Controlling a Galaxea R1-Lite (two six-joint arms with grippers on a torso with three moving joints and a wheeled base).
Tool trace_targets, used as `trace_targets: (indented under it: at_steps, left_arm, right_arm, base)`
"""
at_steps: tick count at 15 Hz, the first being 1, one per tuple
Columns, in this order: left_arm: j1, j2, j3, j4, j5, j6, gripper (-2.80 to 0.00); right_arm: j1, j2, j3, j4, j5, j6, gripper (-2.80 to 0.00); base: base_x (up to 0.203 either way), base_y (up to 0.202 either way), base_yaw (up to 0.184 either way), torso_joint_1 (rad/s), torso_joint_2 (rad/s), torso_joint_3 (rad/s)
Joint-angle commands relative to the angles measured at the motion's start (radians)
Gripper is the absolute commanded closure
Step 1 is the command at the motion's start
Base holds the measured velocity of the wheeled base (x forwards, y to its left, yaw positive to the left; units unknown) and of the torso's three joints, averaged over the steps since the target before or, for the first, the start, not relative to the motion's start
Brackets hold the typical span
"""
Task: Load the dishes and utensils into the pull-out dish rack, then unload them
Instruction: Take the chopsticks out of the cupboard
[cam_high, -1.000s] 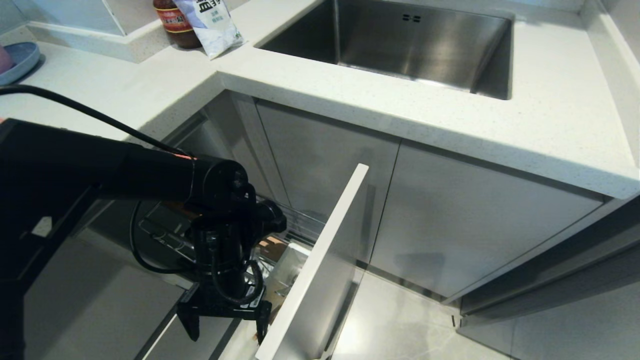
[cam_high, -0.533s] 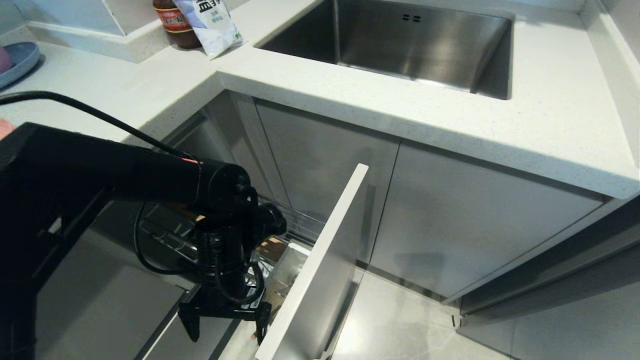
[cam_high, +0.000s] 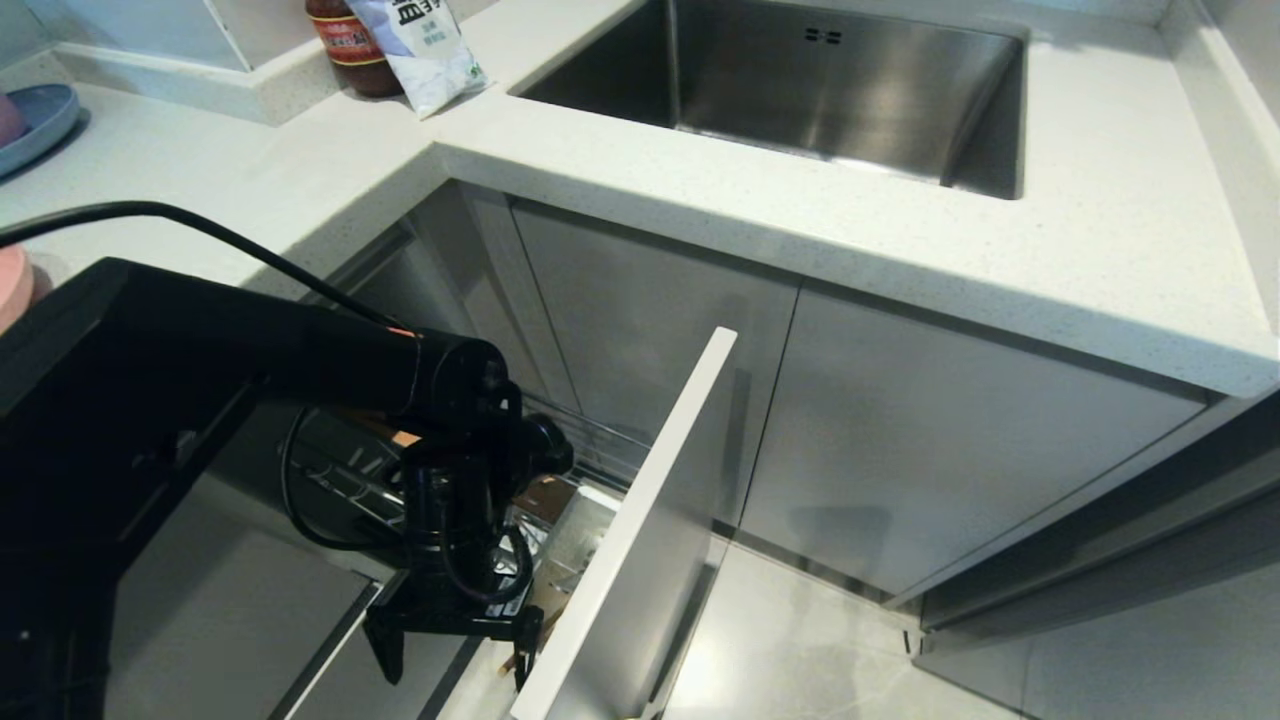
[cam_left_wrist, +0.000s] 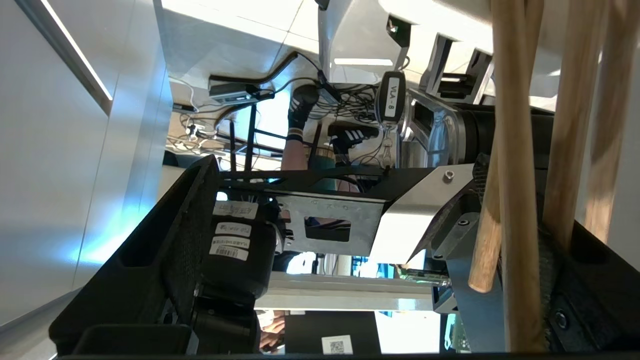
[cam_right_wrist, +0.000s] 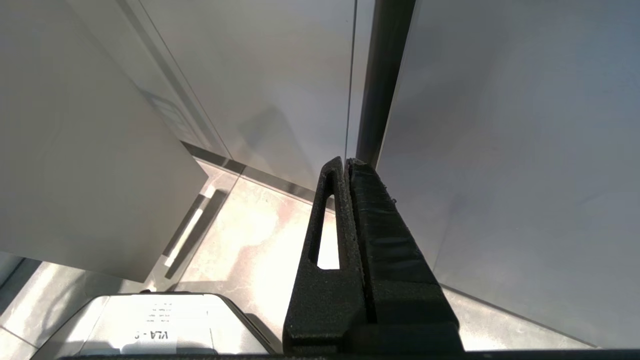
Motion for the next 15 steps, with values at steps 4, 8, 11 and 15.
trace_targets:
  at_steps: [4,8,11,15]
  left_arm:
    - [0.0,0.009,-0.004,0.006,-0.001,-0.003,-2.8]
    - [-0.001,0.005,-0.005,0.008,-0.002,-0.003,0.0]
    - [-0.009,0.005,-0.011,0.01,-0.03,-0.005,0.0]
    - [-0.018,0.003,-0.013,0.008,-0.051,-0.005,0.0]
  right_arm:
    - [0.0,-0.002,0.001,0.0,0.0,0.001,0.0]
    - [0.0,-0.002,0.0,0.0,0.0,0.001,0.0]
    - [0.0,-0.002,0.0,0.0,0.0,0.001,0.0]
    - [0.0,-0.002,0.002,0.0,0.0,0.001,0.0]
  base:
    - [0.0,0.0,0.0,0.0,0.0,0.0]
    - [0.0,0.0,0.0,0.0,0.0,0.0]
    - [0.0,0.0,0.0,0.0,0.0,0.0]
    - [0.0,0.0,0.0,0.0,0.0,0.0]
